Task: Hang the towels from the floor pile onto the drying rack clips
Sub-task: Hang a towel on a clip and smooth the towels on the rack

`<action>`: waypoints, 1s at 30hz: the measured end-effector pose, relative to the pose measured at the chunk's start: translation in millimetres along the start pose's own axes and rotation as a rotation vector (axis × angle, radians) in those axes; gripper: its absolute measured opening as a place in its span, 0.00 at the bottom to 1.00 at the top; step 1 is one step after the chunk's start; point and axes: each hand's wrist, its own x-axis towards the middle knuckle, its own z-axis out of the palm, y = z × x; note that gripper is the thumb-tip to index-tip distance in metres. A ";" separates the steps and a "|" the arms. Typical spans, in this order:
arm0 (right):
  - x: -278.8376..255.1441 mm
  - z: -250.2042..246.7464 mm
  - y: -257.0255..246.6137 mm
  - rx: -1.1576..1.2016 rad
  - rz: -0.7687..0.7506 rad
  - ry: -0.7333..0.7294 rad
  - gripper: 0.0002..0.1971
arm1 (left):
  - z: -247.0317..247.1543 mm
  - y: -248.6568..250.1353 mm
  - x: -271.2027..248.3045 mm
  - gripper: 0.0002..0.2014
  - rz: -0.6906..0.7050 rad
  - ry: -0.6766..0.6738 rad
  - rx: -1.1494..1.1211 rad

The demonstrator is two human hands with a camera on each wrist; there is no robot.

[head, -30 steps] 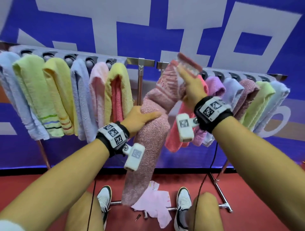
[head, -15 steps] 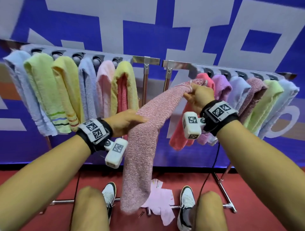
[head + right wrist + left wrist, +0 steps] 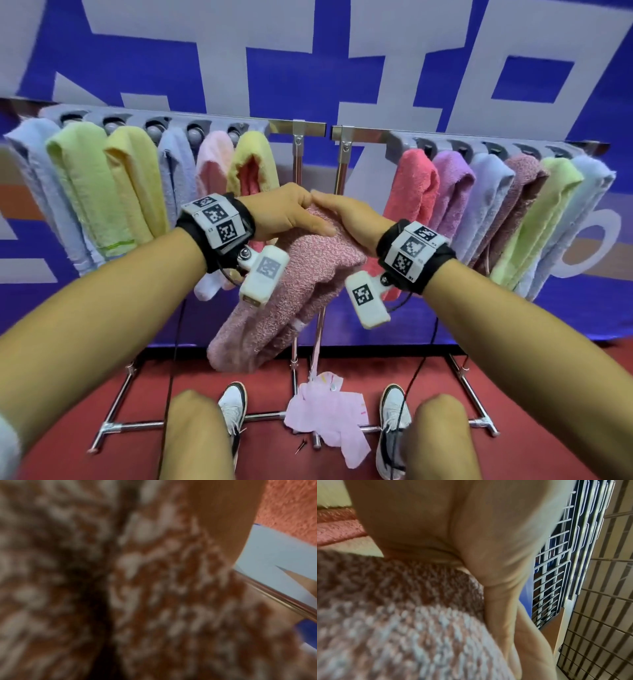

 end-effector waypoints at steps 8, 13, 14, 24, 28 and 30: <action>-8.9 -3.7 2.7 -0.117 -0.149 -0.014 0.13 | -14.9 -16.7 -5.2 0.24 0.007 0.167 0.019; -10.4 -21.4 -11.8 -0.068 -0.334 0.127 0.13 | -8.3 -18.5 -12.9 0.20 -0.104 0.058 -0.246; -11.2 -26.7 -13.7 -0.064 -0.344 0.130 0.11 | -8.9 -19.0 -13.2 0.18 -0.118 0.029 -0.275; -14.7 -23.6 -11.1 -0.136 -0.165 -0.010 0.25 | 4.3 3.4 -2.1 0.02 0.051 0.069 -0.143; -17.4 -20.9 -12.0 -0.119 -0.076 -0.097 0.38 | 1.2 4.4 -1.1 0.07 0.032 0.140 -0.117; -20.2 -22.7 -14.9 -0.096 -0.059 -0.133 0.39 | -0.4 4.1 -1.1 0.07 0.035 0.149 -0.155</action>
